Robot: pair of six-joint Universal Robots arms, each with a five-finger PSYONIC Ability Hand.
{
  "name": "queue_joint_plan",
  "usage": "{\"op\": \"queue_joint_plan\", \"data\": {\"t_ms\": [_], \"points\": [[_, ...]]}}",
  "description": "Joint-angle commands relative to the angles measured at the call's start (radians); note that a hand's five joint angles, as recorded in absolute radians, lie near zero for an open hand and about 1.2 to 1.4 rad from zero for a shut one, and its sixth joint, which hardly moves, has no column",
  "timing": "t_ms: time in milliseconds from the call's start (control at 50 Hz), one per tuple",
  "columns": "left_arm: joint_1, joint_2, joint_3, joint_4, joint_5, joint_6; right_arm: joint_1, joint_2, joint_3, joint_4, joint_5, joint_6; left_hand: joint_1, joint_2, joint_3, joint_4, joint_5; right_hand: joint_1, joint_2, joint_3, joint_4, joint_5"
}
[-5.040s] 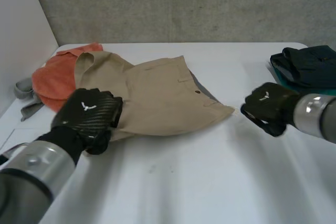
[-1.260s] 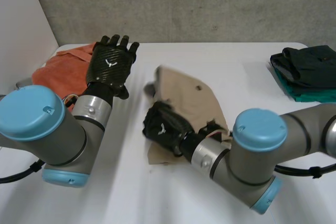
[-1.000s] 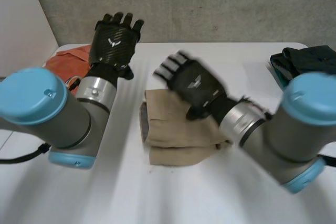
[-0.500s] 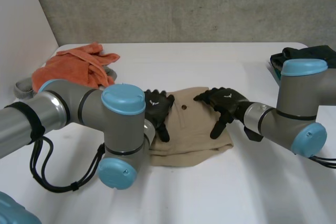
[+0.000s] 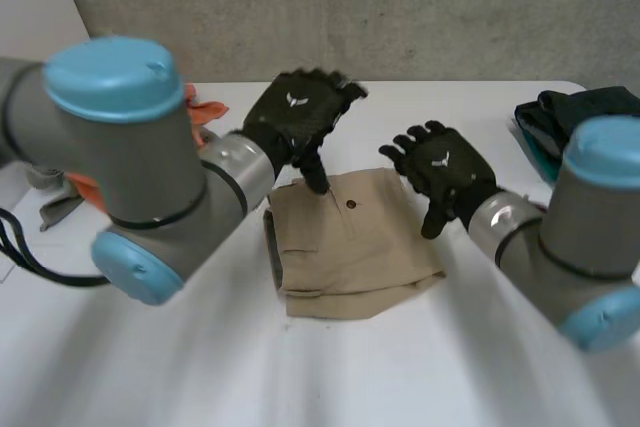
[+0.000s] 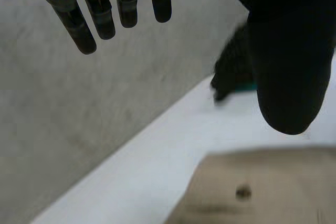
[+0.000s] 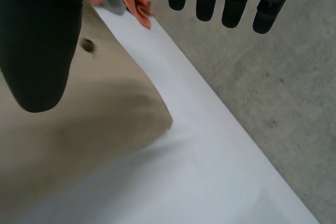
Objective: Fold the laundry.
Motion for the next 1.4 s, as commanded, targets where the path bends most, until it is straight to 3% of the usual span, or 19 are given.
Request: {"op": "queue_joint_plan", "data": {"t_ms": [20, 120, 300, 520, 920, 980, 1040, 1060, 1280, 1400], "points": [[0.022, 0.053, 0.003, -0.027, 0.231, -0.034, 0.040, -0.041, 0.273, -0.223, -0.011, -0.008, 0.011, -0.003, -0.004, 0.000, -0.017, -0.014, -0.014, -0.035, -0.032, -0.046], [0.040, 0.067, 0.011, -0.062, 0.291, -0.070, 0.065, 0.007, 0.358, -0.362, -0.037, -0.009, 0.011, -0.003, -0.004, 0.000, -0.017, -0.014, -0.014, -0.035, -0.032, -0.046], [0.029, 0.061, 0.010, -0.062, 0.295, -0.072, 0.066, 0.130, 0.318, -0.487, -0.054, -0.034, 0.011, -0.003, -0.004, 0.000, -0.017, -0.014, -0.014, -0.035, -0.032, -0.046], [0.029, 0.058, 0.008, -0.060, 0.295, -0.070, 0.071, 0.222, 0.229, -0.505, -0.045, -0.088, 0.011, -0.003, -0.004, 0.000, -0.017, -0.014, -0.014, -0.035, -0.032, -0.046], [0.035, 0.059, -0.007, -0.060, 0.292, -0.069, 0.094, 0.298, 0.017, -0.473, -0.035, 0.007, 0.011, -0.003, -0.004, 0.000, -0.017, 0.087, 0.087, 0.066, 0.069, 0.056], [0.035, 0.059, -0.007, -0.059, 0.292, -0.069, 0.094, 0.321, -0.023, -0.449, -0.043, 0.015, 0.011, -0.003, -0.004, 0.000, -0.017, 0.271, 0.272, 0.250, 0.253, 0.240], [0.035, 0.061, -0.007, -0.057, 0.292, -0.069, 0.094, 0.351, -0.078, -0.410, -0.045, 0.014, 0.011, -0.003, -0.004, 0.000, -0.017, 0.877, 0.878, 0.856, 0.860, 0.846], [0.035, 0.061, -0.007, -0.057, 0.292, -0.069, 0.094, 0.363, -0.107, -0.392, -0.045, 0.015, 0.011, -0.003, -0.004, 0.000, -0.017, 1.204, 1.205, 1.183, 1.186, 1.173], [0.040, 0.071, 0.005, -0.048, 0.291, -0.067, 0.065, 0.302, -0.265, -0.384, -0.042, 0.133, 0.011, -0.003, -0.004, 0.000, -0.017, 1.207, 1.208, 1.186, 1.190, 1.176], [0.048, 0.105, 0.007, -0.005, 0.285, -0.072, -0.056, 0.247, -0.374, -0.381, -0.042, 0.204, 0.011, -0.003, -0.004, 0.000, -0.017, 1.207, 1.208, 1.186, 1.190, 1.176]]}}
